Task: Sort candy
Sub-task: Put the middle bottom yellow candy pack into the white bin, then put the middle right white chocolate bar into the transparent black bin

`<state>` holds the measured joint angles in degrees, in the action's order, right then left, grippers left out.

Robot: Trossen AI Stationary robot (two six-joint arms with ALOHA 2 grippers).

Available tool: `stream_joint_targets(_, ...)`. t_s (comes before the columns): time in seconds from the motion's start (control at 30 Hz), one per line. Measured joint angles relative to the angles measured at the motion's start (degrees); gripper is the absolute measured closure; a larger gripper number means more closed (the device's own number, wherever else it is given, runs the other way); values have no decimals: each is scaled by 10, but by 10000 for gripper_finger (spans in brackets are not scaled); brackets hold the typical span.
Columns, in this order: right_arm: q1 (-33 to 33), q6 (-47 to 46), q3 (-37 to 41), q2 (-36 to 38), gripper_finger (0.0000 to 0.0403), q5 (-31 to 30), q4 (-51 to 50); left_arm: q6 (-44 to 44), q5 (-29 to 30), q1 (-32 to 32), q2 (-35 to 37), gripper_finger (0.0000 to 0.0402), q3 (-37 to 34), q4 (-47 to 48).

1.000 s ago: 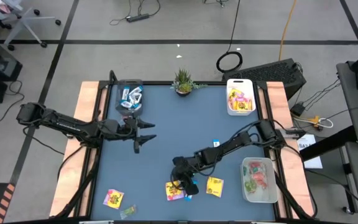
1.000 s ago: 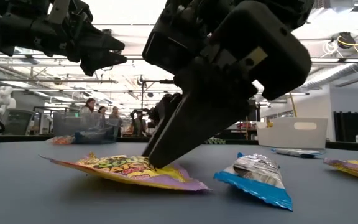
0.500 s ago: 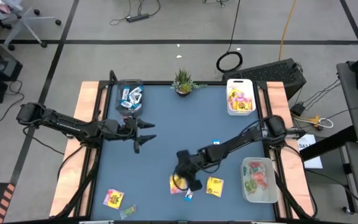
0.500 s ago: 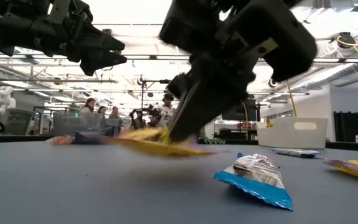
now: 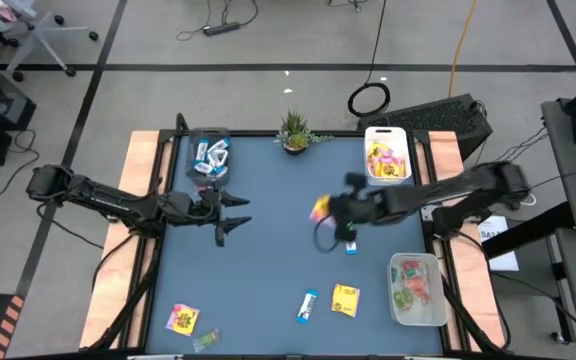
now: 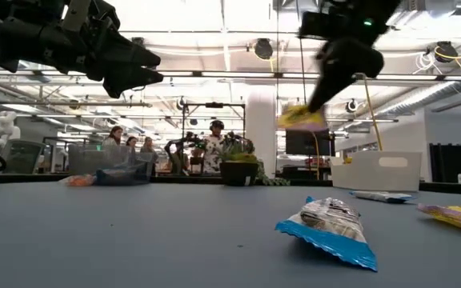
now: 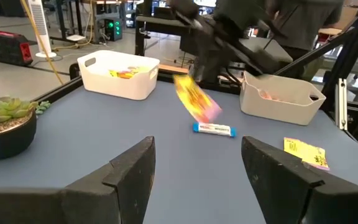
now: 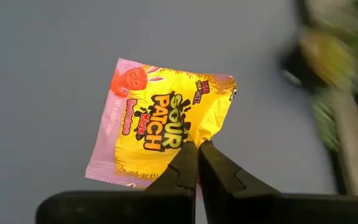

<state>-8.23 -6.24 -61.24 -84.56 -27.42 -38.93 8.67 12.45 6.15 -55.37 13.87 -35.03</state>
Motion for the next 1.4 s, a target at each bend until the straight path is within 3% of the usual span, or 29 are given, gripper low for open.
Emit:
stream_joint_targets(0.23, 120, -125, 157, 209, 403, -93, -9, 0, 0, 0, 0, 158, 0, -1)
stream_joint_targets(0.4, 236, -220, 239, 298, 403, -132, -9, 0, 0, 0, 0, 158, 0, -1)
stream_joint_targets(0.6, 363, -235, 285, 312, 402, -107, 9, -1, 0, 0, 0, 158, 0, -1)
stream_joint_targets(0.77, 428, -220, 295, 287, 403, -82, 21, -6, -4, 0, 0, 158, 0, -1)
stream_joint_targets(0.93, 450, -187, 291, 276, 375, -59, 21, -2, -3, 0, 0, 158, 0, 9)
stream_joint_targets(1.13, 449, -166, 224, 282, 290, -28, -30, -20, 1, 0, 0, 158, 0, 8)
stream_joint_targets(1.27, 421, -166, 191, 291, 242, 51, -42, -33, 1, 0, -3, 158, 0, 8)
stream_joint_targets(1.4, 360, -190, 201, 292, 222, 146, -42, -34, 1, 0, -10, 158, 0, 8)
